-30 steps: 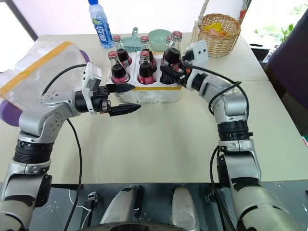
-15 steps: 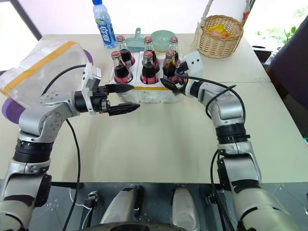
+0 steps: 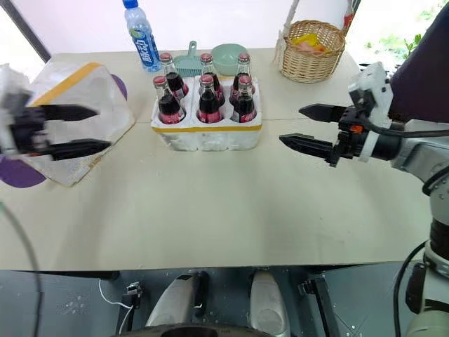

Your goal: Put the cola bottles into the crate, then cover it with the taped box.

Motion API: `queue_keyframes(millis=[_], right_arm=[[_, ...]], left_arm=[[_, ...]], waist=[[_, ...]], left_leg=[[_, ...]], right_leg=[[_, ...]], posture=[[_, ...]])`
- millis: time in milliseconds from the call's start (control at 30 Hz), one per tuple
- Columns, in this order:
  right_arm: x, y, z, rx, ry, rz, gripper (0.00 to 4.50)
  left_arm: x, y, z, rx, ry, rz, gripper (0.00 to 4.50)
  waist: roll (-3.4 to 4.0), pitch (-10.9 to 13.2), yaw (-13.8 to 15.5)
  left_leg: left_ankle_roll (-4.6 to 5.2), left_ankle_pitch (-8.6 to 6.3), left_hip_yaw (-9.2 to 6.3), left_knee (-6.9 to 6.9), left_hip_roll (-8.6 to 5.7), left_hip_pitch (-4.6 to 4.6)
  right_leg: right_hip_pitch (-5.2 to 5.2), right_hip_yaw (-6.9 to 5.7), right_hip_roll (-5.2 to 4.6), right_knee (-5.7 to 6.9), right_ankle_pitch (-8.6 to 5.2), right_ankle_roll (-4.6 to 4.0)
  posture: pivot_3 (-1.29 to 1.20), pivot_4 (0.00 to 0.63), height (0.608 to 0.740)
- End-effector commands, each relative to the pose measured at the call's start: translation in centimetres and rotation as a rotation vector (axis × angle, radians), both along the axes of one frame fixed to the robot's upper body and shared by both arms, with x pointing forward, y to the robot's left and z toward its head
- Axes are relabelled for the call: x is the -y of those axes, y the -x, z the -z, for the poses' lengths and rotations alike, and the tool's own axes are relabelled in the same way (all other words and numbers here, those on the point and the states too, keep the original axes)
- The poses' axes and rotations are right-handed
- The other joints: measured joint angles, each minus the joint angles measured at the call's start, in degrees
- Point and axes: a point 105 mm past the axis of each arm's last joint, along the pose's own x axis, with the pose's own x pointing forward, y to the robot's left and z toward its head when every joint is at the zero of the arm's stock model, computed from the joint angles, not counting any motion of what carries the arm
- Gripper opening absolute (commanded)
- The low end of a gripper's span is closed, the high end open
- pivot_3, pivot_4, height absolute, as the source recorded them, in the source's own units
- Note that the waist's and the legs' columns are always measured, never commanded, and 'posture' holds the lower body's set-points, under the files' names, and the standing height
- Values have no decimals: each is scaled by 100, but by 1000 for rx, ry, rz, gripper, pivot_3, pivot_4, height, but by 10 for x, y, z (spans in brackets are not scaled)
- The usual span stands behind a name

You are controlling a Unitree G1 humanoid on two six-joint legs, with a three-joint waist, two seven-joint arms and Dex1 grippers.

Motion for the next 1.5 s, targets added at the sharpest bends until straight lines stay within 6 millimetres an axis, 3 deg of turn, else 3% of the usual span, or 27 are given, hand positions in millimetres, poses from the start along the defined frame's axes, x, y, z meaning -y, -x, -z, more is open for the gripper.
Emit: queue_keyframes(millis=[33,300,433,700,933,1267,1367,1500], right_arm=[[4,0,-13,67,-2,-1,4474],[2,4,-17,97,27,-25,4474],[0,27,-36,139,16,-78,4474],[3,34,-31,140,17,-7,4474],[6,41,-31,144,9,44,4474],[7,46,-32,151,-3,85,4474],[7,46,-31,148,0,89,4500],[8,46,-29,144,15,93,4500]], left_arm=[[-49,22,-18,-16,-109,-135,4500],[-113,41,-22,-98,-238,-329,4500],[-145,30,-7,-123,-310,-460,4500],[-155,-9,20,-158,-399,-495,4500],[-141,-40,33,-180,-363,-462,4500],[-134,-58,66,-242,-358,-461,4500],[-129,-64,65,-225,-330,-460,3702],[-124,-65,60,-222,-315,-441,1618]], waist=[[0,0,-11],[0,2,34],[3,4,40],[-8,1,141],[-21,-2,143],[-22,-1,137],[-24,-2,166],[-26,-4,155]], left_leg=[[0,0,4,-1,5,0],[-1,-1,5,-2,7,-5],[-1,-1,4,-6,8,-8],[1,-1,9,12,-5,-8],[2,-1,6,17,-7,-12],[2,-1,1,18,-5,-13],[2,-1,0,20,-5,-12],[3,-1,-2,25,-6,-13]], right_leg=[[0,-2,0,0,-1,-1],[-2,-7,-9,-4,-2,-4],[-6,-9,-8,-2,-2,-3],[-2,-11,-2,14,-1,1],[-3,-12,-2,18,0,2],[-4,-13,-2,19,0,2],[-2,-13,-4,21,0,2],[1,-14,-5,21,0,2]], posture=[[0,150,734],[0,150,734],[0,150,734],[0,150,734],[0,150,734],[0,150,734],[0,150,734],[0,150,734]])
